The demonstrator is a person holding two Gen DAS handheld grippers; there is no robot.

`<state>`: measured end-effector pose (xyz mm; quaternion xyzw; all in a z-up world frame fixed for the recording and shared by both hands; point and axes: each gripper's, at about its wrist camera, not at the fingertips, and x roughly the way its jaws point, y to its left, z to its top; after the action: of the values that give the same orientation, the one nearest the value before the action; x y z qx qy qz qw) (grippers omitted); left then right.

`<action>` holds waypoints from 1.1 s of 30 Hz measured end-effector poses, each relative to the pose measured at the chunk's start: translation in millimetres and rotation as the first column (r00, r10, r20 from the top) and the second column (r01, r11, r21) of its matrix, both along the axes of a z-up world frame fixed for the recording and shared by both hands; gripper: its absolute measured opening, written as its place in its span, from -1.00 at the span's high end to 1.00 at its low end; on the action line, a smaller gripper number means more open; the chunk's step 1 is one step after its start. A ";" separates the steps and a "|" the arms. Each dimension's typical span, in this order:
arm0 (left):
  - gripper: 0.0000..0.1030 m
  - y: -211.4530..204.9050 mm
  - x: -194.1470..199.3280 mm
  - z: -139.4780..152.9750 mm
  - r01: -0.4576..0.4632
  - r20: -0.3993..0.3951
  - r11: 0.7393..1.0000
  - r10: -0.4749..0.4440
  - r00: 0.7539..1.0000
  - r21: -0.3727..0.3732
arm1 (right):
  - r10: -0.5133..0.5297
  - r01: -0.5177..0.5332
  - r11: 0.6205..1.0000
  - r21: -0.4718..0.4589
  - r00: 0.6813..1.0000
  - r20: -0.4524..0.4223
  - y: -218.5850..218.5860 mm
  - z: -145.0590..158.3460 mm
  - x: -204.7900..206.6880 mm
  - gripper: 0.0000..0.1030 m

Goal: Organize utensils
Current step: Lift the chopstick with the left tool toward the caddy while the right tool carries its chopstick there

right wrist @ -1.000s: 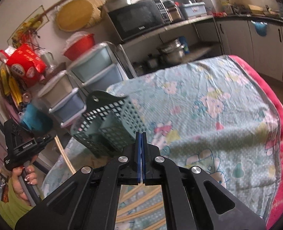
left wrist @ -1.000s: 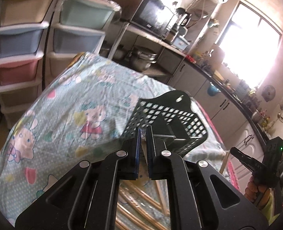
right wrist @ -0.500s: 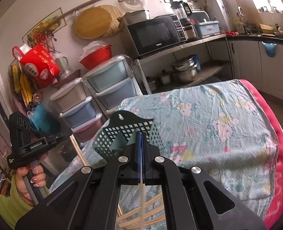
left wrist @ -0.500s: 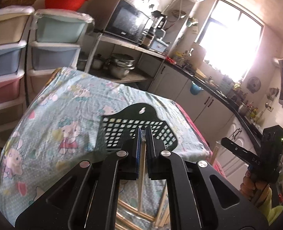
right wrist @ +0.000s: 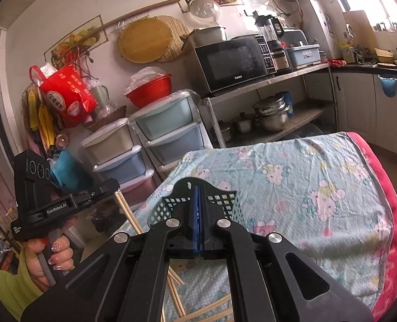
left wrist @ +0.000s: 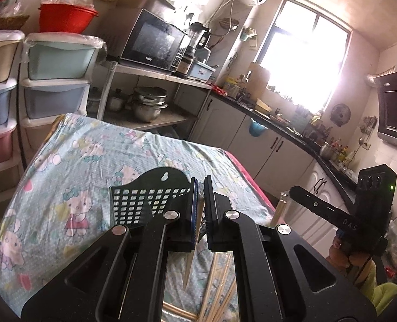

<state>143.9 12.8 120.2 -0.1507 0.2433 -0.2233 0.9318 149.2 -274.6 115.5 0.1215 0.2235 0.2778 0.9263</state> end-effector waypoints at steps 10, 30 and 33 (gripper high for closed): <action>0.95 -1.3 5.9 38.0 0.000 0.083 1.000 0.001 0.997 -0.004 | 0.050 -0.052 0.998 0.027 0.997 0.056 17.8 34.0 9.8 0.99; 0.95 28.0 31.8 84.9 -0.130 0.184 0.992 0.127 0.975 0.004 | 0.078 -0.088 0.994 0.069 0.988 0.133 53.7 93.3 57.5 0.99; 0.95 31.2 37.7 84.2 -0.143 0.178 0.990 0.139 0.974 0.013 | 0.079 -0.089 0.994 0.070 0.989 0.124 58.6 94.7 67.3 0.99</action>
<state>181.6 44.0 204.5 -0.1353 0.1513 -0.1660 0.9650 216.5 -216.0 210.2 0.1297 0.1610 0.3317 0.9204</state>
